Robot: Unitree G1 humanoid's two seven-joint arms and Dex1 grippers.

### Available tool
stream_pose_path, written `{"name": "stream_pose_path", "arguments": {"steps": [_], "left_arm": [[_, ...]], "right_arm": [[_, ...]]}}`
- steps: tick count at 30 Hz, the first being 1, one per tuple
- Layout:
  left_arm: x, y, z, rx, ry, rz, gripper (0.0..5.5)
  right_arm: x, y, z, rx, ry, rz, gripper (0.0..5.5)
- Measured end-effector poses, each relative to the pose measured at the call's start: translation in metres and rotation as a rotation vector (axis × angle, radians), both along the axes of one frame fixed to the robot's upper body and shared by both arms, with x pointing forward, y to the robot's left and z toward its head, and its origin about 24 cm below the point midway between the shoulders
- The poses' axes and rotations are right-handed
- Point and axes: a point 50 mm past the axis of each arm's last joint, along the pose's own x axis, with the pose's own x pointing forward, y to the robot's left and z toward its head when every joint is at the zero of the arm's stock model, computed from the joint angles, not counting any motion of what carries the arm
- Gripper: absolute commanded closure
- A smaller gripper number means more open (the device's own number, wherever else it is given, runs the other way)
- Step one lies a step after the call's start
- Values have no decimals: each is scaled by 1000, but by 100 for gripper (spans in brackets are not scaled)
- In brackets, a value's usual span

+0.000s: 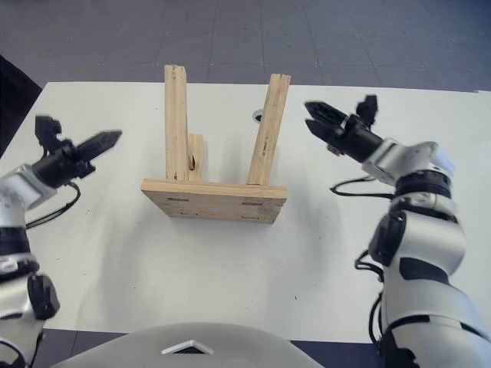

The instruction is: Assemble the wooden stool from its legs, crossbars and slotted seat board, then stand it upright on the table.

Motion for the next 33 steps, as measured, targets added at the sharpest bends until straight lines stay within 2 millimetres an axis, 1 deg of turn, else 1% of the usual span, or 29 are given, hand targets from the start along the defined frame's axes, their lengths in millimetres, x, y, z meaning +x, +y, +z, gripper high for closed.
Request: {"name": "stream_pose_path", "arguments": {"steps": [1, 2, 3, 5, 7, 8, 9, 10, 12, 15, 18, 23, 25, 27, 28, 32, 33], "left_arm": [[-12, 1, -9, 46, 14, -39, 279], [-21, 1, -14, 81, 21, -84, 266], [-26, 0, -16, 104, 21, -120, 248], [-33, -1, -18, 143, 15, -187, 222], [-34, -2, -18, 177, 4, -226, 217], [-34, -3, -18, 204, -8, -262, 217], [-34, -5, -18, 220, -20, -289, 217], [-32, -9, -17, 241, -36, -336, 217], [-28, -17, -12, 243, -76, -394, 217], [-24, -23, -9, 245, -111, -443, 217], [-19, -25, -6, 255, -132, -450, 217], [-9, -31, -10, 254, -135, -468, 217], [-7, -33, -10, 245, -133, -487, 214], [-7, -37, -13, 232, -123, -517, 252], [-6, -37, -14, 231, -122, -522, 262], [-3, -42, -19, 208, -126, -527, 328], [-3, -43, -19, 208, -124, -531, 340]], "right_arm": [[-11, -10, -2, -72, 8, 18, 186], [-20, -15, -2, -155, -3, 66, 186], [-27, -14, -4, -215, -11, 114, 186], [-44, -7, -10, -343, -41, 257, 186], [-59, 1, -15, -423, -67, 372, 186], [-72, 10, -18, -494, -109, 483, 186], [-79, 16, -18, -544, -150, 555, 186], [-86, 25, -15, -616, -232, 644, 186], [-91, 36, -11, -655, -344, 713, 186], [-93, 45, -5, -681, -435, 746, 186], [-88, 52, -3, -684, -477, 728, 186], [-79, 68, -7, -670, -532, 726, 186], [-77, 75, -10, -652, -546, 731, 223], [-75, 80, -11, -646, -563, 749, 270], [-75, 80, -13, -649, -559, 751, 281], [-70, 80, -16, -656, -566, 761, 363], [-69, 80, -16, -659, -567, 761, 374]]}}
